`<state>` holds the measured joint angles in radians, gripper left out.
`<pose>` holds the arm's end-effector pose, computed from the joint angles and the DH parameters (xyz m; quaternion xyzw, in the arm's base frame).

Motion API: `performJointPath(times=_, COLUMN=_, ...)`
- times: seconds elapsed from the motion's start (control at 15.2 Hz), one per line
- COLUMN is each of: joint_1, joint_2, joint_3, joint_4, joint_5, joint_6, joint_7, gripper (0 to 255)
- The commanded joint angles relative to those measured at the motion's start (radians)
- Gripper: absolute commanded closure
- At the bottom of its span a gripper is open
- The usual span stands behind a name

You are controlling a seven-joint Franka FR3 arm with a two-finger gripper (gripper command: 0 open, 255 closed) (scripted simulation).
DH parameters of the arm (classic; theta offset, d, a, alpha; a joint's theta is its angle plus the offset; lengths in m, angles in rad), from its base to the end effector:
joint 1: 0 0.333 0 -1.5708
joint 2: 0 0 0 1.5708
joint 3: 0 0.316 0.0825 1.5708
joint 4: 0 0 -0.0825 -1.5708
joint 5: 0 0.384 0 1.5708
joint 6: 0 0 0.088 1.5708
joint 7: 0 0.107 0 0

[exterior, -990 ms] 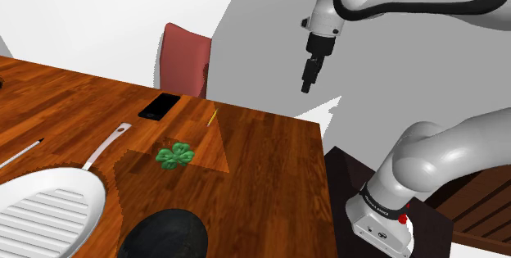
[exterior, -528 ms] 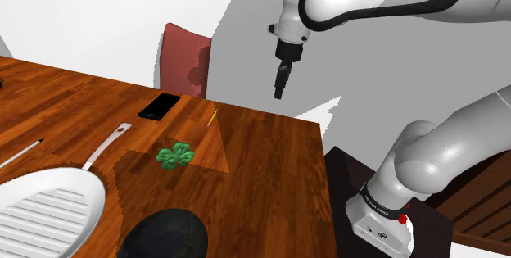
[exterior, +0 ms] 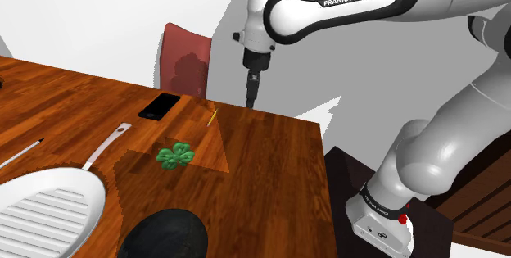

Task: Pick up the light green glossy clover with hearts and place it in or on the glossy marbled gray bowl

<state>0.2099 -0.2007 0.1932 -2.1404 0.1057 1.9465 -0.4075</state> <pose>0.4511 0.2046 0.4894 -0.9267 -0.3746 -0.0021 0.0300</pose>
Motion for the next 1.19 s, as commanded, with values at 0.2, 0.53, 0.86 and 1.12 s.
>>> performJointPath(times=0.2, joint_1=0.048, joint_2=0.142, joint_3=0.054, joint_4=0.106, joint_5=-0.023, joint_6=0.058, joint_7=-0.044, gripper=0)
performJointPath(times=0.53, joint_1=0.098, joint_2=0.269, joint_3=0.104, joint_4=0.213, joint_5=-0.062, joint_6=0.096, joint_7=-0.083, gripper=0)
performJointPath(times=0.86, joint_1=0.155, joint_2=0.392, joint_3=0.15, joint_4=0.324, joint_5=-0.114, joint_6=0.12, joint_7=-0.118, gripper=0)
performJointPath(times=1.12, joint_1=0.164, joint_2=0.418, joint_3=0.152, joint_4=0.313, joint_5=-0.125, joint_6=0.158, joint_7=-0.117, gripper=0)
